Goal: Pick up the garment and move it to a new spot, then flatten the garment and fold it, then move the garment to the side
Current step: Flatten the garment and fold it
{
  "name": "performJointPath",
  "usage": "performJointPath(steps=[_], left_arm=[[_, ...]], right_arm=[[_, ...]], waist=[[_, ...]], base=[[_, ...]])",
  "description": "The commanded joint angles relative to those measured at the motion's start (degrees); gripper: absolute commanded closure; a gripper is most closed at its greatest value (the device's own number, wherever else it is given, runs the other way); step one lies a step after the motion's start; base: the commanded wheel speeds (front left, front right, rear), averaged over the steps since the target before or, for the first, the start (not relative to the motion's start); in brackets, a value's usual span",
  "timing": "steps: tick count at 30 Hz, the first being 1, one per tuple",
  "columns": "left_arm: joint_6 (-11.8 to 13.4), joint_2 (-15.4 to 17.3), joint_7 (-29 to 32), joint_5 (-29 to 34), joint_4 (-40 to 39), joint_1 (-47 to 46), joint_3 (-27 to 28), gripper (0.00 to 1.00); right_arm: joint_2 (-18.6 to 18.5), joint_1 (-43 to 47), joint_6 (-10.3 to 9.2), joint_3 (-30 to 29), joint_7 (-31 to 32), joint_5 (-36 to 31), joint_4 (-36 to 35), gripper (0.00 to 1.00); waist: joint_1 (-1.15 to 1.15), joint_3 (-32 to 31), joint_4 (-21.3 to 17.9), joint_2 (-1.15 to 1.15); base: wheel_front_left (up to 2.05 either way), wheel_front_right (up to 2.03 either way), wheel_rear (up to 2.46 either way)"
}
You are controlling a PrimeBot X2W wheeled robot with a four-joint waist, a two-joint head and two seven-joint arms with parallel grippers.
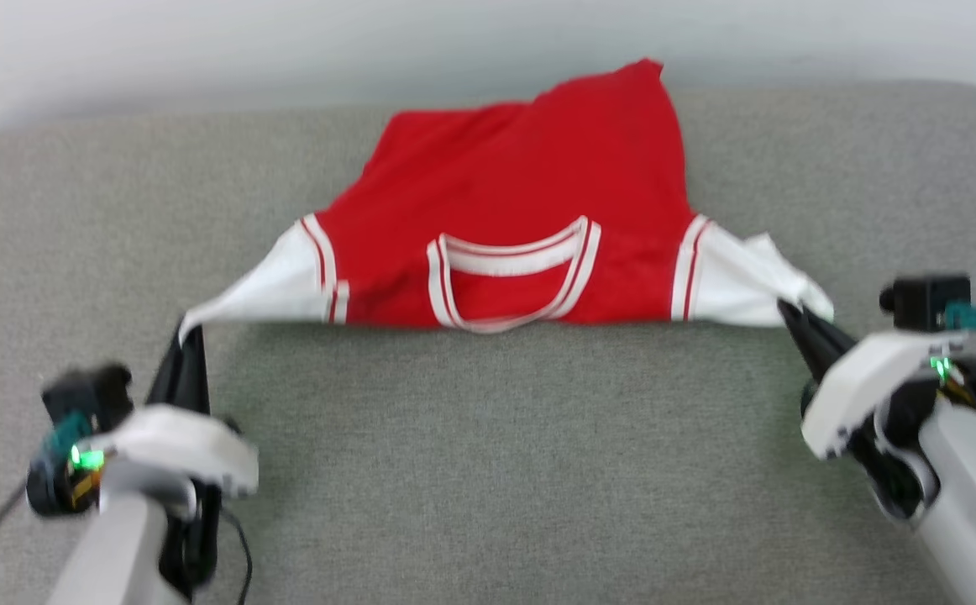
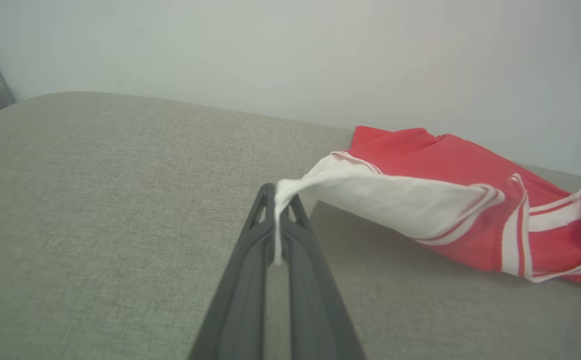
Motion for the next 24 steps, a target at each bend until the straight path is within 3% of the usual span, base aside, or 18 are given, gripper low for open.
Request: performJointPath(steps=[1, 9, 15, 21, 22, 23, 24], left_arm=[[1.2, 0.6, -0.1, 0.5, -2.7, 4.9, 0.2, 1.0], [7.0, 1.4, 4.4, 0.8, -15.8, 22.8, -0.9, 1.0], [11.7, 2.8, 9.1, 0.9, -24.4, 32.6, -0.9, 1.0], [14.0, 3.3, 11.0, 1.2, -29.2, 36.2, -0.9, 1.0], [14.2, 3.3, 11.1, 1.3, -29.9, 36.4, -1.0, 1.0], [14.4, 3.1, 11.2, 1.4, -30.6, 36.5, -1.2, 1.0], [14.5, 3.0, 11.1, 1.6, -31.2, 36.5, -1.4, 1.0]], right_arm=[[-1.4, 3.9, -0.03, -0.8, 0.3, -0.9, -1.8, 1.0], [-1.4, 23.3, -0.02, -9.8, 4.4, -3.6, -12.5, 1.0], [0.4, 38.8, -0.03, -18.7, 12.8, -6.9, -23.9, 1.0], [4.4, 48.0, -0.03, -26.5, 21.6, -11.9, -32.4, 1.0], [5.1, 49.1, -0.02, -27.6, 23.2, -13.0, -33.9, 0.76], [6.1, 49.8, -0.02, -28.5, 24.3, -13.9, -35.6, 0.05], [7.1, 50.1, -0.03, -29.1, 25.2, -14.4, -37.3, 0.0]], waist=[[0.01, -3.7, -0.7, 0.0], [0.01, -9.5, 0.6, 0.0], [0.01, -12.1, 1.8, 0.0], [0.01, -12.4, 2.6, 0.0], [0.01, -12.4, 2.7, 0.0], [0.01, -12.4, 2.8, 0.0], [0.01, -12.3, 2.9, 0.0]], base=[[0.0, 0.0, 0.0], [0.0, 0.0, 0.0], [0.0, 0.0, 0.0], [0.0, 0.0, 0.0], [0.0, 0.0, 0.0], [0.0, 0.0, 0.0], [0.0, 0.0, 0.0]])
